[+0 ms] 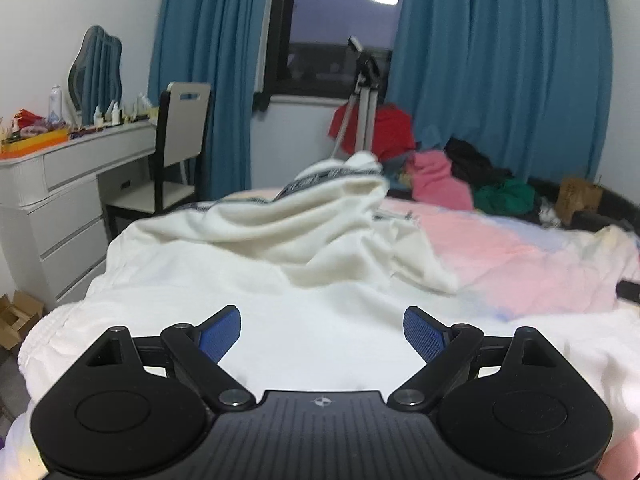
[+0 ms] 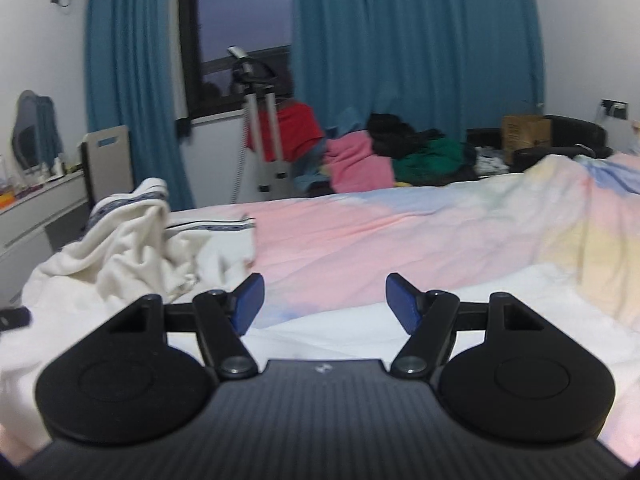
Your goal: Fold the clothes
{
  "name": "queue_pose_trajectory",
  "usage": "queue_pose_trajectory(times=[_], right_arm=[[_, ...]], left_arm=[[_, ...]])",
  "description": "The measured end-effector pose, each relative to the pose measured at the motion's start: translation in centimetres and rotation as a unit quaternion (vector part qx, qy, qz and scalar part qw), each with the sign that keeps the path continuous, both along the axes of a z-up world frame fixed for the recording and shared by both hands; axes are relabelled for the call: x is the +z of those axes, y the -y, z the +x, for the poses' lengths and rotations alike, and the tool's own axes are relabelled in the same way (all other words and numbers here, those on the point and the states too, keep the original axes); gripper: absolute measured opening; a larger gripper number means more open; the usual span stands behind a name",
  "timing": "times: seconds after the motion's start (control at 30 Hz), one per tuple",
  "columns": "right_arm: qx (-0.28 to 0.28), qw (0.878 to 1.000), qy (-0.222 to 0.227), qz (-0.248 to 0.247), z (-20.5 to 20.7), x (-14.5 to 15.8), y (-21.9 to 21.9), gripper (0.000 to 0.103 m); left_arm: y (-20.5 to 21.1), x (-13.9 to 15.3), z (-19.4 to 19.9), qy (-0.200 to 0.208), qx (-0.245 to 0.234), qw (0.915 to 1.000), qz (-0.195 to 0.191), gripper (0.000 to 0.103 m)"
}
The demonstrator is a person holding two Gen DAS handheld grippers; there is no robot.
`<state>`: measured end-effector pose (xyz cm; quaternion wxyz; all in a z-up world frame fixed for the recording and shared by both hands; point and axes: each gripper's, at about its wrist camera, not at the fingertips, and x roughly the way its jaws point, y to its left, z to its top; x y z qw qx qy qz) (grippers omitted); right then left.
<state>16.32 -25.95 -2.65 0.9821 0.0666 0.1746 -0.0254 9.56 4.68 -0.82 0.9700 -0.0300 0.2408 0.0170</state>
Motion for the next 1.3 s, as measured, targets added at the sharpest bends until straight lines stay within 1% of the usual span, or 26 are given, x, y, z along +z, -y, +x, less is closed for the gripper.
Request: queue_pose_trajectory(times=[0.07,0.17,0.23,0.33,0.47,0.6,0.67,0.7,0.77,0.83,0.9,0.93,0.97,1.0,1.03,1.1,1.13,1.17,1.2,1.23,1.3], right_arm=[[0.002,1.0,0.002,-0.003,0.3,-0.2,-0.8,0.069],[-0.004,1.0,0.002,-0.005,0.6,-0.3,-1.3,0.069],[-0.017,1.0,0.001,0.0,0.7,-0.4,-1.0,0.069],[-0.046,0.999,0.005,0.012,0.6,-0.5,0.1,0.069],[-0.088,0.996,0.005,0.025,1.0,-1.4,2.0,0.069],[-0.128,0.991,-0.016,0.026,1.9,-3.1,3.6,0.069],[-0.139,0.989,-0.03,0.04,2.7,-4.0,4.7,0.069],[-0.145,0.988,-0.036,0.047,3.0,-4.4,5.2,0.069],[-0.163,0.983,-0.046,0.066,3.8,-5.3,6.3,0.069],[-0.179,0.979,-0.052,0.087,4.6,-6.1,7.4,0.069],[-0.187,0.974,-0.058,0.11,5.4,-6.9,8.4,0.069],[-0.185,0.973,-0.061,0.12,5.7,-7.3,8.7,0.069],[-0.183,0.973,-0.064,0.127,6.0,-7.6,8.9,0.069],[-0.182,0.972,-0.067,0.133,6.2,-8.0,9.1,0.069],[-0.18,0.971,-0.068,0.139,6.4,-8.3,9.3,0.069],[-0.178,0.97,-0.064,0.155,6.4,-8.6,9.8,0.069],[-0.179,0.968,-0.062,0.163,6.4,-8.7,10.0,0.069],[-0.182,0.967,-0.062,0.169,6.3,-8.7,10.3,0.069],[-0.186,0.965,-0.061,0.175,6.2,-8.7,10.5,0.069],[-0.192,0.963,-0.06,0.179,6.1,-8.7,10.7,0.069],[-0.206,0.96,-0.055,0.18,5.6,-8.6,10.9,0.069]], left_arm=[[-0.5,-0.9,0.2,-0.008,0.004,0.9999,-0.005,0.09],[-1.1,-1.9,0.4,-0.016,0.0,0.9992,-0.036,0.089],[-1.1,-1.9,0.7,-0.014,-0.008,0.9984,-0.055,0.088],[-0.3,-1.2,2.4,-0.012,-0.031,0.9945,-0.1,0.087],[4.0,-1.0,6.9,-0.025,-0.06,0.9927,-0.102,0.087],[8.8,-3.0,14.2,-0.058,-0.067,0.9881,-0.126,0.08],[11.3,-3.9,17.6,-0.064,-0.056,0.9896,-0.116,0.08],[12.2,-4.5,19.1,-0.067,-0.043,0.9911,-0.107,0.081],[13.6,-5.8,22.0,-0.074,-0.01,0.9934,-0.087,0.082],[14.2,-7.1,24.8,-0.092,0.029,0.9921,-0.081,0.079],[13.9,-8.4,27.2,-0.109,0.059,0.9869,-0.104,0.075],[13.8,-8.9,28.3,-0.12,0.066,0.9834,-0.12,0.074],[13.8,-9.4,29.4,-0.132,0.07,0.9807,-0.127,0.073],[14.0,-9.8,30.3,-0.142,0.075,0.9787,-0.127,0.07],[14.2,-10.1,30.9,-0.143,0.082,0.9789,-0.121,0.064],[14.7,-10.4,31.3,-0.131,0.088,0.9824,-0.099,0.044],[15.3,-10.3,31.4,-0.122,0.079,0.9855,-0.088,0.036],[16.0,-9.9,31.2,-0.104,0.062,0.9901,-0.071,0.016],[16.8,-9.4,30.9,-0.083,0.041,0.9944,-0.052,0.014],[17.4,-8.9,30.7,-0.073,0.023,0.9958,-0.051,0.012],[18.6,-7.8,30.3,-0.069,-0.006,0.9948,-0.075,0.01]])
